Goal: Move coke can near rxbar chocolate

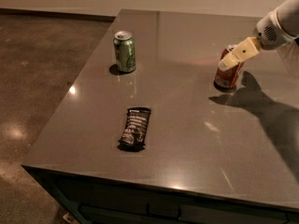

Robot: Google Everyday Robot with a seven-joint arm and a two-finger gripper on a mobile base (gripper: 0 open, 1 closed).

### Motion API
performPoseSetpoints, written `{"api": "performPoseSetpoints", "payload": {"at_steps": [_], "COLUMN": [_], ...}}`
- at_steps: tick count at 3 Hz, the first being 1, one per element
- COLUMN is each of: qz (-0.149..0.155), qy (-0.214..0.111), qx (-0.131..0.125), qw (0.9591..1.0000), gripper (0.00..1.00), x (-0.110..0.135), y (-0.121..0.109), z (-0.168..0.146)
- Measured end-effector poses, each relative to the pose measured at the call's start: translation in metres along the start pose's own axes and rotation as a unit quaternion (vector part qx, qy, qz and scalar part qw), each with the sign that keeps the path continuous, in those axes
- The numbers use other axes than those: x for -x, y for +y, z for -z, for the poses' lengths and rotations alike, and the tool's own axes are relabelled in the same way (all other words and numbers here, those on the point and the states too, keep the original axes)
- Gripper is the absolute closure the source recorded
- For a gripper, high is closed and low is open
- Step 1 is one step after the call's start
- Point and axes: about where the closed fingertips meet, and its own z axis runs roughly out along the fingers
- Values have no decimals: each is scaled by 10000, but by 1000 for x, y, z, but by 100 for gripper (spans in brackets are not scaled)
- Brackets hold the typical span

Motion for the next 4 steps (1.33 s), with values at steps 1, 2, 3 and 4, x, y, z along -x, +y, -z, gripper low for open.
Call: {"api": "performPoseSetpoints", "payload": {"at_steps": [1,2,3,4], "qz": [13,70,191,523], "qy": [13,16,-29,-174], "qx": [174,296,385,521], "qw": [9998,9995,9991,9971], "gripper": [14,37,61,84], "x": [1,2,7,18], "y": [7,14,23,46], "z": [-8,-11,-7,6]}}
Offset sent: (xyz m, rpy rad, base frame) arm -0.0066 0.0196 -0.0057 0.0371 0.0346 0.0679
